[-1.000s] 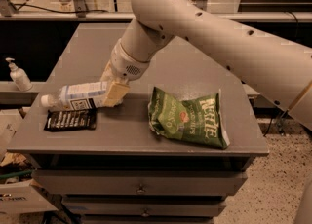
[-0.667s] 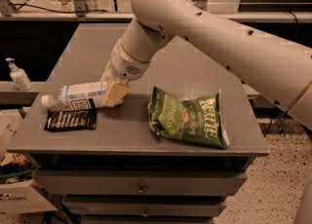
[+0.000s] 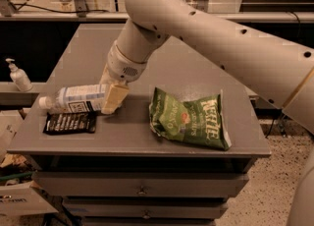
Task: Move blue plastic bottle near rxbar chocolate
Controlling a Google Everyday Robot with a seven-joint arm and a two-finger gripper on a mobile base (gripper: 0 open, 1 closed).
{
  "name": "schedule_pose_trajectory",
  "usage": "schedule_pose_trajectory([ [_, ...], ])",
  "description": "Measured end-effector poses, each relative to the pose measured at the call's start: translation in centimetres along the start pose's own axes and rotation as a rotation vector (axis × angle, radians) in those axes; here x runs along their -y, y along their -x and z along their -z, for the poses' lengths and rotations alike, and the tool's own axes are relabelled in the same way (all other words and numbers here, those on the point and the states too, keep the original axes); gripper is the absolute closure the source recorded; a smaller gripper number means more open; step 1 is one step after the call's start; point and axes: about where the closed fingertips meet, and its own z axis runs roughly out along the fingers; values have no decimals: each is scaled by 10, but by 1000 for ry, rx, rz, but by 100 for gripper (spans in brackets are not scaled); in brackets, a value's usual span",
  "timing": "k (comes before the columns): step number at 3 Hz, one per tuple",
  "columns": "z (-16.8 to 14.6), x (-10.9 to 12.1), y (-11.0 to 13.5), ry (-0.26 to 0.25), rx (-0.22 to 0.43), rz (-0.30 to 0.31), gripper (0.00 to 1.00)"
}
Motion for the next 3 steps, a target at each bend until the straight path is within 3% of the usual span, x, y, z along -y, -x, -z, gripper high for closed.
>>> schedule_pose_trajectory([
  [2,9,5,1,-20,0,5,0],
  [3,31,20,-5,-74,31,-8,0],
])
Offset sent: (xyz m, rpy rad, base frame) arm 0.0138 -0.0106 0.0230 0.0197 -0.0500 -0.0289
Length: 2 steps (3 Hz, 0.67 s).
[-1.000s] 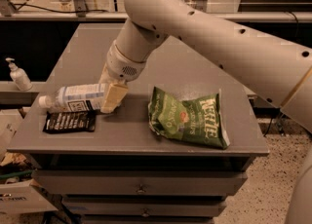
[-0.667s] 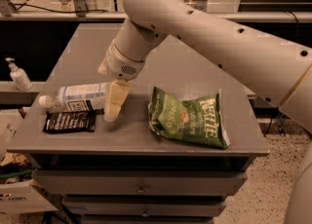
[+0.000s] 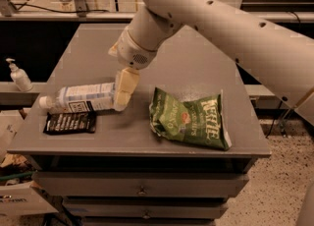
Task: Move blue plastic bottle near rxbar chocolate
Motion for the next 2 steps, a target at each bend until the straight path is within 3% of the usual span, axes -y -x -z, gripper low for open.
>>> schedule_pose_trajectory([
  [2,62,59,-33,-221,132,-121,0],
])
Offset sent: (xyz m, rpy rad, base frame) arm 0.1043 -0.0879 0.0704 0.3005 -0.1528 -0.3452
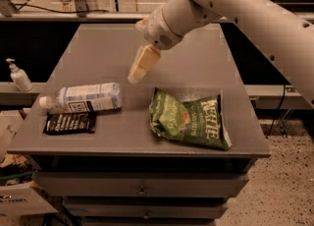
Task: Move blue plastic bottle near rxbar chocolate
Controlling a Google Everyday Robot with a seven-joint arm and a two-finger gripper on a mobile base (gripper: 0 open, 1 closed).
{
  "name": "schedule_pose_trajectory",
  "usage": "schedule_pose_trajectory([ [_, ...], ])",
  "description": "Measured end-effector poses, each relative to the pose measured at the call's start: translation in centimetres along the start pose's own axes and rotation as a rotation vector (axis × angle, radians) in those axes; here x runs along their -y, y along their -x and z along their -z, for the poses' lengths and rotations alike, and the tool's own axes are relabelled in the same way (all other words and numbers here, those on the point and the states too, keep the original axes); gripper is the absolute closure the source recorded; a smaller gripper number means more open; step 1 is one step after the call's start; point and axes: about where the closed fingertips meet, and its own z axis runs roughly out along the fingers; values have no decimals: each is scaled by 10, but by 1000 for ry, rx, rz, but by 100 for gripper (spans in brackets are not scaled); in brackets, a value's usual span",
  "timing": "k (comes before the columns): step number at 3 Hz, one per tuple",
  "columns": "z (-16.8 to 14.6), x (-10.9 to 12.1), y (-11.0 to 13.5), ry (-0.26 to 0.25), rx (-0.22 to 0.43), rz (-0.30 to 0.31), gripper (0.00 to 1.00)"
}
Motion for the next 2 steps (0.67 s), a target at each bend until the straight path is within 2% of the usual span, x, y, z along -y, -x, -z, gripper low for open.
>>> schedule_pose_trajectory([
  [1,21,25,-6,-128,62,-65,0],
  [2,23,33,-4,-159,75,-68,0],
])
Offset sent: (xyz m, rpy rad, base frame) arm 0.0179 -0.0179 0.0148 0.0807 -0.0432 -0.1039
